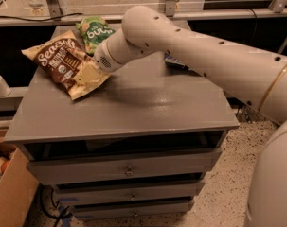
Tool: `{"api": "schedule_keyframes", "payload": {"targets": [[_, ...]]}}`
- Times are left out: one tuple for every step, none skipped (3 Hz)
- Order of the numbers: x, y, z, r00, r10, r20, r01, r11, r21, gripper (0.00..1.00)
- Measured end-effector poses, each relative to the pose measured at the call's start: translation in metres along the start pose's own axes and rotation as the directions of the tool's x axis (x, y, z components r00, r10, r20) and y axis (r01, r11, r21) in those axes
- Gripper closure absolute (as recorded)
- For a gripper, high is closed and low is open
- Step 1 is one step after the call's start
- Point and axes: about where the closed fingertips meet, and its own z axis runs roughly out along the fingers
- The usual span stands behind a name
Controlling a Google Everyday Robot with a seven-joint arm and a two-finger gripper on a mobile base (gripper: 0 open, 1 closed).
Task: Pick brown chip bag
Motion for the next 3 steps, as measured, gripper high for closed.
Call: {"api": "schedule_keyframes", "payload": {"targets": [[-0.013, 0.002, -0.019, 0.999, -0.005, 0.043, 0.004, 0.9999, 0.010, 1.00], [-0.029, 0.004, -0.038, 0.995, -0.010, 0.101, 0.009, 0.9999, 0.010, 1.00], [-0.047, 0.004, -0.059, 0.983, -0.006, 0.182, 0.006, 1.0000, -0.002, 1.00]]}}
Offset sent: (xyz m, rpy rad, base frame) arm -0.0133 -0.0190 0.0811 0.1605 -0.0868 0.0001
